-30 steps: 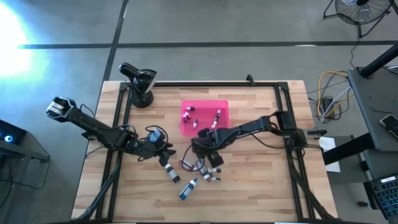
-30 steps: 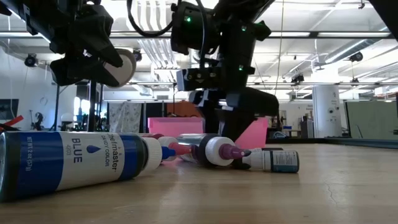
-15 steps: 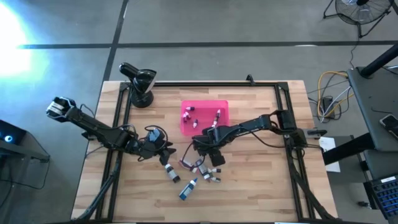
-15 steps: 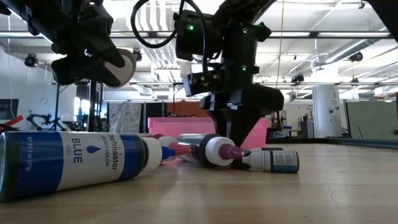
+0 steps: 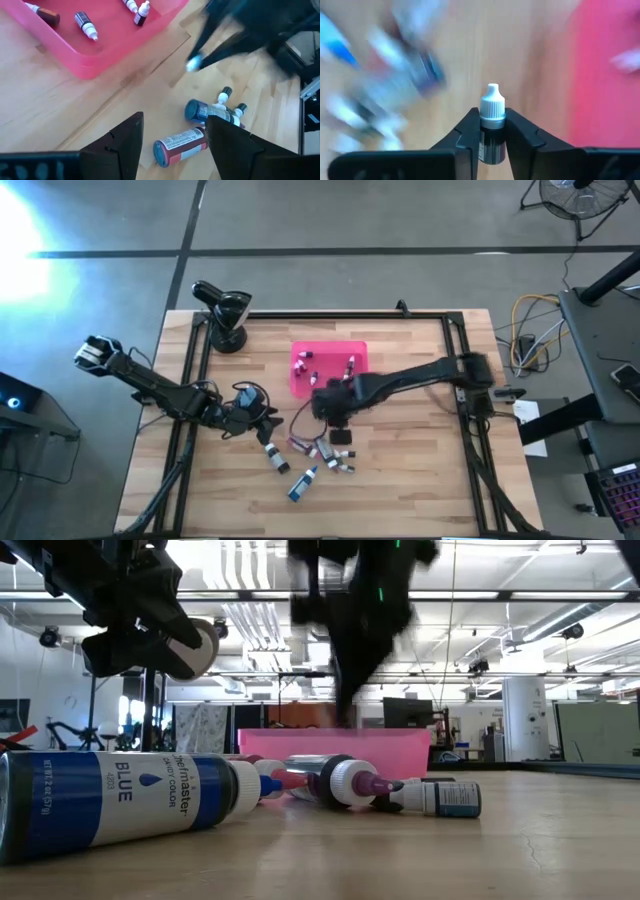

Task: Pick & Place food coloring
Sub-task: Put the green food coloring bottle into the pink bin

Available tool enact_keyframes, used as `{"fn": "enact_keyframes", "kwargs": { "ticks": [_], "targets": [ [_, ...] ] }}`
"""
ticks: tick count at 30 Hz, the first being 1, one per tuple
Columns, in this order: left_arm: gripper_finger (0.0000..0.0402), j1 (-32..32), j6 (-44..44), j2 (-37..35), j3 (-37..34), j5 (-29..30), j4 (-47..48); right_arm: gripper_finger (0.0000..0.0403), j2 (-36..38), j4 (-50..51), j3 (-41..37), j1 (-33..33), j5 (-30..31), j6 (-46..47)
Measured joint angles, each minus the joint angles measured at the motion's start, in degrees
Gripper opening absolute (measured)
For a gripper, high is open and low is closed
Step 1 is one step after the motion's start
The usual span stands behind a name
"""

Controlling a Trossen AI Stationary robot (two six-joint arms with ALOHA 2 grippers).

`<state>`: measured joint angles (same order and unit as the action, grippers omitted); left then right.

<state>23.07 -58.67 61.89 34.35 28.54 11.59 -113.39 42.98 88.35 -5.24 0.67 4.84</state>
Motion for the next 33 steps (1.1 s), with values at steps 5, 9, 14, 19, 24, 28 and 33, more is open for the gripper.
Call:
{"fn": "enact_keyframes", "kwargs": {
  "ticks": [5, 9, 14, 19, 24, 28, 33],
  "targets": [
    [0.0188, 0.0, 0.0, 0.0, 0.0, 3.5, 0.0, 0.0086, 10.4, -5.9, -0.6, 3.2, 14.1, 6.4],
    [0.0188, -0.1, -0.1, 0.0, 0.0, 4.7, -0.1, 0.0127, 14.7, -3.8, -0.7, 9.9, 15.6, 15.1],
    [0.0188, -0.1, -0.1, 0.0, 0.0, 4.6, -0.1, 0.0202, 20.4, -1.5, -0.6, 12.4, 14.5, 20.4],
    [0.0188, -0.1, -0.1, 0.0, 0.0, 4.6, -0.1, 0.0257, 26.0, -0.7, -0.5, 9.2, 15.2, 14.9],
    [0.0188, -0.2, 0.0, 0.0, 0.0, 4.6, -0.1, 0.0273, 27.9, 7.7, -0.9, 2.1, 17.4, 10.8],
    [0.0188, -0.4, 2.5, 0.1, 0.0, -0.3, -0.1, 0.0269, 27.0, 14.8, -3.2, -3.9, 17.3, 14.4],
    [0.0188, 0.7, 11.7, 2.1, -0.1, -15.3, 1.1, 0.0255, 27.0, 15.2, -9.0, -9.9, 17.8, 21.3]
  ]
}}
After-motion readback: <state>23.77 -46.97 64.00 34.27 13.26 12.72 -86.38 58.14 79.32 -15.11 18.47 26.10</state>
